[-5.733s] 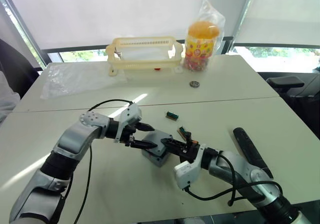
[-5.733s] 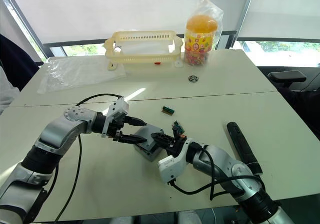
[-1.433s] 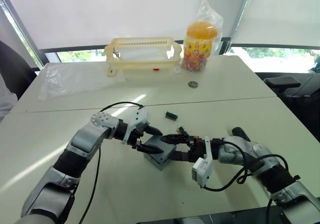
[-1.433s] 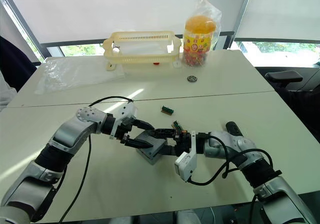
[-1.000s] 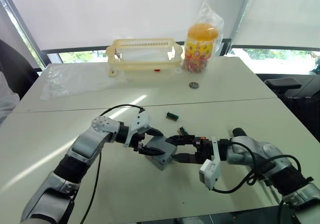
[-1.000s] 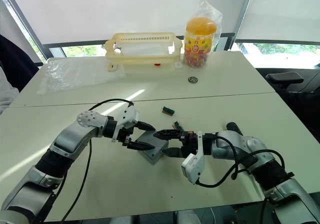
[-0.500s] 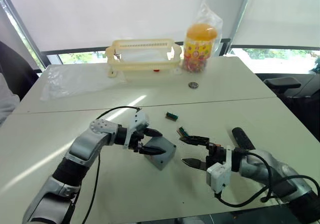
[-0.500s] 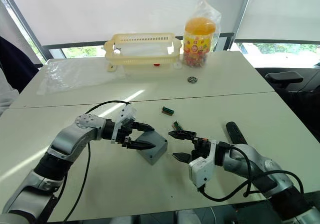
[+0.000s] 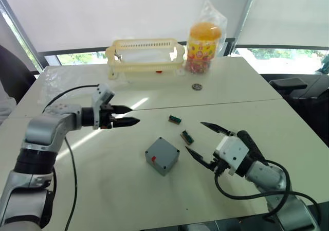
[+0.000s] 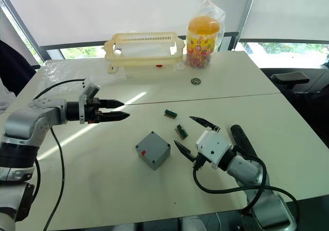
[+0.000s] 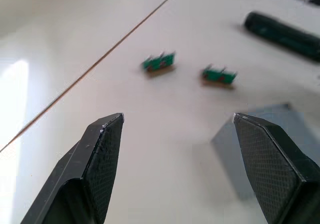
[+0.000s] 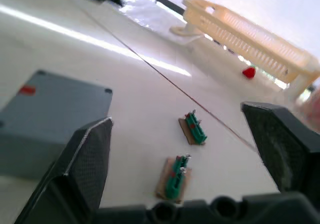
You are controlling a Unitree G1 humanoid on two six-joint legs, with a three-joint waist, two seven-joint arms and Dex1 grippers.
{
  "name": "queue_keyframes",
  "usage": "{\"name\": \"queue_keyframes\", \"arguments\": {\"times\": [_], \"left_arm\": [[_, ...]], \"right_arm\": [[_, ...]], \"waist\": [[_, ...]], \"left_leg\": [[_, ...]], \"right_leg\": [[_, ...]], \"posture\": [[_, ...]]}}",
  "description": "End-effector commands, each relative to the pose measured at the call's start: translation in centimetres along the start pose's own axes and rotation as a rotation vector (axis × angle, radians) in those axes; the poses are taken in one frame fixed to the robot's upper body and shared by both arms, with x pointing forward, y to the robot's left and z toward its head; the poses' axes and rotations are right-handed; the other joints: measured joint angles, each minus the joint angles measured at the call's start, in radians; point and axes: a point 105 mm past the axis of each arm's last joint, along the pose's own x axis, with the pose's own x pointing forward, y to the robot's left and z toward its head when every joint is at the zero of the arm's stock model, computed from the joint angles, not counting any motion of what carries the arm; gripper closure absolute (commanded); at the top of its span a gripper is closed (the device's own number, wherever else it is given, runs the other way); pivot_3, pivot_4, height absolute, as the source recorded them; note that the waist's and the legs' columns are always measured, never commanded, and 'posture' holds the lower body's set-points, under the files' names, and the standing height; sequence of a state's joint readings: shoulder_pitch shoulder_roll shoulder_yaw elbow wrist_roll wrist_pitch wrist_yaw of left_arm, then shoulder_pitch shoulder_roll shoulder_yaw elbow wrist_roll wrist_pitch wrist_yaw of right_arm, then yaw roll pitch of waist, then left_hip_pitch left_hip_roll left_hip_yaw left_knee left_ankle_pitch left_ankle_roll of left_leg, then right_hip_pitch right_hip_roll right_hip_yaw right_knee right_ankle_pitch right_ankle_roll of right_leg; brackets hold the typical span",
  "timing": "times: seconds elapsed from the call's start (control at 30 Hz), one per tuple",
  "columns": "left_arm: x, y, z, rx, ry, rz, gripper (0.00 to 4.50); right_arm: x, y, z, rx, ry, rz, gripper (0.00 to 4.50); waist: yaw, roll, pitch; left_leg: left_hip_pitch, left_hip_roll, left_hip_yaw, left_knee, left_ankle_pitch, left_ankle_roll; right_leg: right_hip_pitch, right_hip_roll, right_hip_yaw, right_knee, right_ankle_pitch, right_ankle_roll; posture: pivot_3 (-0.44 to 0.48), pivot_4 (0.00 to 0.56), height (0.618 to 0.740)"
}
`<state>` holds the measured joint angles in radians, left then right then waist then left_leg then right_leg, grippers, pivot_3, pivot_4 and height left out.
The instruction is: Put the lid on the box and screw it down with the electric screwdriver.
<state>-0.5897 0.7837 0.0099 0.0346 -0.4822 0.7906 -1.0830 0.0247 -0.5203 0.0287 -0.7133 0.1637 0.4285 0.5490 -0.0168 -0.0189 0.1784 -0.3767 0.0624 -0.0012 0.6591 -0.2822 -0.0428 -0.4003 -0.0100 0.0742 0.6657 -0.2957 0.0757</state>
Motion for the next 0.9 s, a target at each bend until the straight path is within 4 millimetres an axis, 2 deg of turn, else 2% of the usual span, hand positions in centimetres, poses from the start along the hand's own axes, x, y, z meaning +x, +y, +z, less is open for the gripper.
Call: {"name": "queue_keyframes", "arguments": {"times": [0.03,0.07,0.1,0.17,0.2,0.3,0.37,0.4,0.47,0.57,0.9], "left_arm": [[0.1,-1.4,-0.1,0.085,0.004,-0.027,0.92],[0.2,-1.7,-0.8,0.096,0.021,-0.031,0.92],[0.3,-2.1,-1.3,0.107,0.032,-0.042,0.92],[0.9,-2.3,-1.8,0.083,0.005,-0.061,1.47],[1.3,-2.5,-2.0,0.078,-0.008,-0.066,1.83],[2.6,-3.4,-1.9,0.086,-0.034,-0.102,3.28],[3.4,-3.4,-2.1,0.089,-0.038,-0.114,4.42],[4.0,-3.3,-2.7,0.099,-0.02,-0.119,4.5],[4.8,-3.3,-3.6,0.116,0.013,-0.131,4.5],[5.8,-3.9,-4.1,0.103,0.015,-0.173,4.5],[5.0,-5.5,-5.8,0.052,0.042,-0.203,4.5]], "right_arm": [[-1.3,-0.3,1.3,0.233,0.016,0.046,0.03],[-1.7,-0.4,1.5,0.281,0.02,0.069,0.03],[-2.0,-0.5,1.8,0.32,0.025,0.089,0.27],[-2.2,-0.9,1.4,0.344,0.05,0.112,0.94],[-2.5,-0.9,1.0,0.349,0.069,0.116,1.44],[-3.8,0.1,-0.3,0.382,0.136,0.16,2.92],[-4.2,1.3,-1.1,0.408,0.19,0.214,4.1],[-4.4,2.4,-1.3,0.413,0.223,0.266,4.47],[-4.5,3.5,-1.7,0.395,0.266,0.301,4.47],[-3.5,3.9,-2.1,0.367,0.276,0.31,4.47],[-0.7,5.7,-3.7,0.353,0.285,0.355,4.47]], "waist": [[0.009,-0.002,0.001],[0.01,-0.002,0.001],[0.009,-0.003,0.002],[0.006,-0.003,0.002],[0.007,-0.003,0.002],[0.006,-0.003,0.002],[0.003,-0.003,0.002],[0.0,-0.003,0.002],[-0.004,-0.003,0.002],[-0.007,-0.003,0.002],[-0.001,-0.004,0.002]], "left_leg": [[-0.001,0.0,0.0,0.0,0.0,0.0],[-0.002,0.0,0.0,0.0,0.0,0.0],[-0.003,0.0,0.0,0.0,0.0,0.0],[-0.003,-0.001,0.001,0.0,0.0,0.0],[-0.003,-0.001,0.001,0.0,0.0,0.0],[-0.003,-0.001,0.0,0.0,0.0,0.0],[-0.005,-0.001,0.0,0.0,0.0,0.0],[-0.007,-0.001,0.0,0.0,0.0,0.0],[-0.007,-0.001,0.0,0.0,0.0,0.0],[-0.007,-0.001,-0.001,0.0,0.0,0.0],[-0.013,-0.001,-0.001,0.0,0.0,0.0]], "right_leg": [[-0.001,-0.001,-0.001,-0.001,0.0,0.0],[-0.001,-0.001,-0.001,-0.001,0.0,0.0],[-0.001,-0.002,-0.001,-0.002,0.0,0.0],[-0.001,-0.002,0.0,-0.002,0.0,0.0],[-0.001,-0.002,0.0,-0.003,0.0,-0.001],[-0.001,-0.002,-0.001,-0.003,0.0,0.0],[-0.003,-0.001,-0.001,-0.003,0.0,0.0],[-0.005,-0.001,-0.001,-0.002,0.0,0.001],[-0.006,-0.001,0.0,-0.002,0.001,0.002],[-0.007,0.0,0.0,-0.002,0.001,0.002],[-0.011,0.0,-0.001,-0.002,0.002,0.003]], "posture": [[0.0,0.15,0.74],[0.0,0.15,0.74],[0.0,0.15,0.74],[0.0,0.15,0.74],[0.0,0.15,0.74],[0.0,0.15,0.74],[0.0,0.15,0.74],[0.0,0.15,0.74],[0.0,0.15,0.74],[0.0,0.15,0.74],[0.0,0.15,0.74]]}}
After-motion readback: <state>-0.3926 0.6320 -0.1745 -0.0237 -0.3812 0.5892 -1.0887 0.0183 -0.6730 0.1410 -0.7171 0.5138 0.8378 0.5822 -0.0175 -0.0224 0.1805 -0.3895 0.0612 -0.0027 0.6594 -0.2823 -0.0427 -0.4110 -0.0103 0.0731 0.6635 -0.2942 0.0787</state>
